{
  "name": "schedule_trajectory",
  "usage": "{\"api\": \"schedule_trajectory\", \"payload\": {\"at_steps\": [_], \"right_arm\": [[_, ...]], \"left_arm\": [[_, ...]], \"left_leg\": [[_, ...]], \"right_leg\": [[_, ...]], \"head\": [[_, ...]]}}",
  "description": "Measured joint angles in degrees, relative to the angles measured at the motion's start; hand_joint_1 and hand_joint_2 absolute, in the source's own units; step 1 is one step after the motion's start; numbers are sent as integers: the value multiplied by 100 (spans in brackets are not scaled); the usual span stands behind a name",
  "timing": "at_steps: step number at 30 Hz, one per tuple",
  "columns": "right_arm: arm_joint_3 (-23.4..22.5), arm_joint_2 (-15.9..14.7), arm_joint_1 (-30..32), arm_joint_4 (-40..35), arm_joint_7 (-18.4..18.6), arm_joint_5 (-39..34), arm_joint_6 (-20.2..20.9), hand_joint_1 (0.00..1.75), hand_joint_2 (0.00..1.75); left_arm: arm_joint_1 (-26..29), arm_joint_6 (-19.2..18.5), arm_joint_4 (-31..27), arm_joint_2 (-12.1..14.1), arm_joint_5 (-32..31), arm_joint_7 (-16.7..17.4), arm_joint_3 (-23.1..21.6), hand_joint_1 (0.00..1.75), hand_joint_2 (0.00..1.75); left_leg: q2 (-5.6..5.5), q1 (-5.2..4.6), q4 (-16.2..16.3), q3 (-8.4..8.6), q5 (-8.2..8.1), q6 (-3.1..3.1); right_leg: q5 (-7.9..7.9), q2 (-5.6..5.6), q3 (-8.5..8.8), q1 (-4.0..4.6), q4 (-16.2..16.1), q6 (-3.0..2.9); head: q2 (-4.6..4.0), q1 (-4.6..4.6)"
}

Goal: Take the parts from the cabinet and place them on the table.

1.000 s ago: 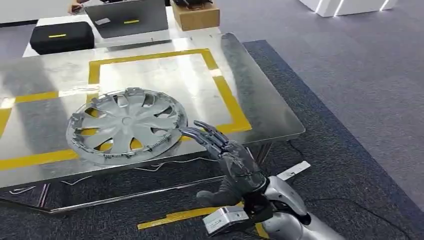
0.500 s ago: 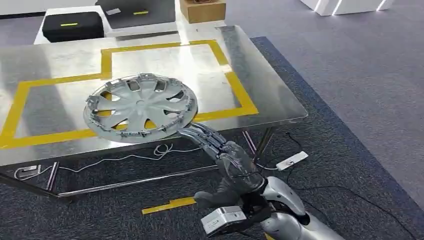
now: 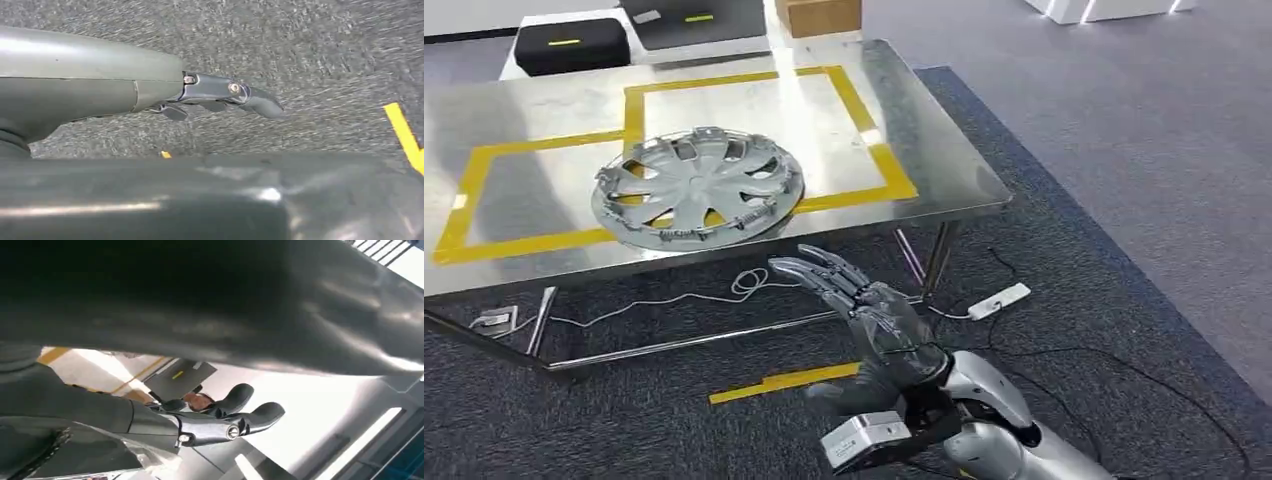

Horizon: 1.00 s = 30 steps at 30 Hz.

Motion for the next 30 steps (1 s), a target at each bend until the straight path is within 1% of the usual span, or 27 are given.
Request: {"api": "schedule_trajectory", "payload": {"at_steps": [1,2,4,5,6,7,8,9,10,11,12,13,14,15,16,17,18,20,21,22,23,24,25,26,27,28,30], "right_arm": [[2,0,-1,0,4,4,13,0,0],[4,0,-15,-2,24,9,33,0,0],[11,0,-32,-7,39,18,41,0,0],[13,0,-29,-7,44,20,46,0,0],[15,0,-26,-7,50,20,50,0,0],[18,0,-30,-7,59,17,61,0,0],[28,0,-30,-9,85,13,70,0,0],[33,0,-31,-9,105,7,83,0,0],[35,0,-28,-9,124,4,103,0,0],[37,0,-22,-9,136,2,107,0,0],[39,0,-22,-7,142,2,107,0,0],[42,0,-23,-7,142,0,105,0,0],[44,0,-24,-7,142,0,105,0,0],[46,0,-27,-9,142,0,105,0,0],[48,0,-39,-13,142,0,105,0,0],[52,0,-66,-15,142,0,105,0,0],[55,0,-91,-15,142,0,105,0,0],[57,0,-76,-15,142,-2,105,0,0],[57,0,-75,-15,142,-2,107,0,0],[59,0,-83,-13,148,-9,111,0,0],[59,0,-85,-13,151,-11,114,0,0],[59,0,-78,-13,153,-17,124,0,0],[61,0,-67,-13,151,-26,133,0,0],[61,0,-55,-11,155,-35,140,0,0],[61,0,-34,-11,157,-44,144,0,0],[61,0,-15,-11,157,-48,146,0,0],[61,0,-9,-11,157,-50,149,0,0]], "left_arm": [[-18,-9,2,0,-7,-7,0,0,0],[-27,-11,2,13,-11,-20,2,0,0],[-27,-17,4,28,-15,-31,2,0,0],[-9,-17,4,35,-18,-35,4,0,0],[-12,-24,7,37,-22,-42,4,0,0],[-18,-31,7,39,-31,-44,4,0,0],[-20,-33,7,48,-35,-55,4,0,0],[-18,-33,7,59,-42,-59,4,0,0],[-10,-33,7,63,-59,-59,7,0,0],[-5,-33,7,66,-68,-59,7,0,0],[5,-35,7,66,-81,-59,7,0,0],[16,-35,7,63,-81,-61,7,0,0],[22,-35,9,61,-83,-66,7,0,0],[23,-35,7,61,-83,-66,7,0,0],[22,-35,9,57,-83,-70,6,0,0],[26,-35,9,50,-83,-79,7,0,0],[31,-35,9,55,-85,-90,9,0,0],[31,-35,9,59,-90,-98,9,0,0],[31,-35,9,77,-94,-107,9,0,0],[37,-35,9,79,-98,-114,9,0,0],[44,-39,9,70,-107,-116,7,0,0],[54,-48,11,70,-118,-118,7,0,0],[64,-41,11,74,-118,-124,11,0,0],[70,-42,11,76,-118,-131,13,0,0],[73,-39,11,79,-118,-146,13,0,0],[73,-39,11,81,-120,-159,15,0,0],[76,-39,11,92,-131,-173,15,0,0]], "left_leg": [[-19,-1,-435,273,-175,2],[-40,-34,-625,351,-255,107],[-40,-67,-609,254,-226,170],[-31,-67,-630,203,-164,242],[10,-45,-648,142,-87,316],[13,-55,-648,63,-28,365],[22,-63,-648,-18,30,402],[25,-77,-647,-107,96,417],[30,-94,-645,-199,164,424],[53,-111,-643,-285,224,431],[68,-127,-639,-368,284,432],[92,-140,-636,-449,345,428],[105,-148,-633,-504,396,418],[116,-154,-631,-545,444,399],[131,-163,-620,-559,483,377],[147,-188,-597,-577,504,357],[200,-185,-595,-585,557,314],[282,-158,-626,-576,622,246],[275,-153,-609,-603,621,214],[192,-148,-511,-642,432,175],[121,-131,-223,-727,116,148],[79,-109,198,-849,-196,118],[63,-97,714,-995,-449,95],[56,-92,1064,-1079,-544,79],[51,-85,1108,-1030,-484,70],[42,-74,891,-867,-301,70],[-36,-53,76,-396,117,87]], "right_leg": [[19,-1,-70,21,54,31],[59,-1,-117,24,88,77],[160,-8,-174,2,88,142],[212,-2,-204,1,82,199],[108,22,-256,-28,138,224],[-193,33,-382,-31,305,233],[-556,43,-506,-31,664,233],[-857,43,-627,-32,1121,238],[-1032,43,-720,-31,1529,239],[-1038,43,-749,-31,1802,235],[-877,43,-681,-30,1857,223],[-615,42,-483,-27,1686,205],[-413,30,-197,-20,1341,180],[-329,-20,202,-2,811,149],[-468,-161,616,26,259,108],[-564,-202,895,47,-137,107],[-628,-171,821,45,-221,100],[-572,-93,774,60,-231,33],[-491,-71,746,10,-262,-7],[-445,-40,705,7,-254,-58],[-405,-10,665,4,-254,-88],[-367,31,622,5,-252,-89],[-329,76,600,8,-236,-84],[-298,131,578,8,-214,-76],[-270,188,532,5,-184,-66],[-259,247,498,3,-160,-56],[-261,336,471,0,-108,-45]], "head": [[0,-2],[0,26],[0,20],[0,13],[0,9],[0,26],[0,39],[0,44],[0,42],[0,42],[0,42],[0,42],[0,39],[0,42],[0,42],[0,48],[0,30],[0,39],[0,39],[0,29],[0,9],[0,11],[0,13],[0,13],[0,11],[0,15],[0,11]]}}
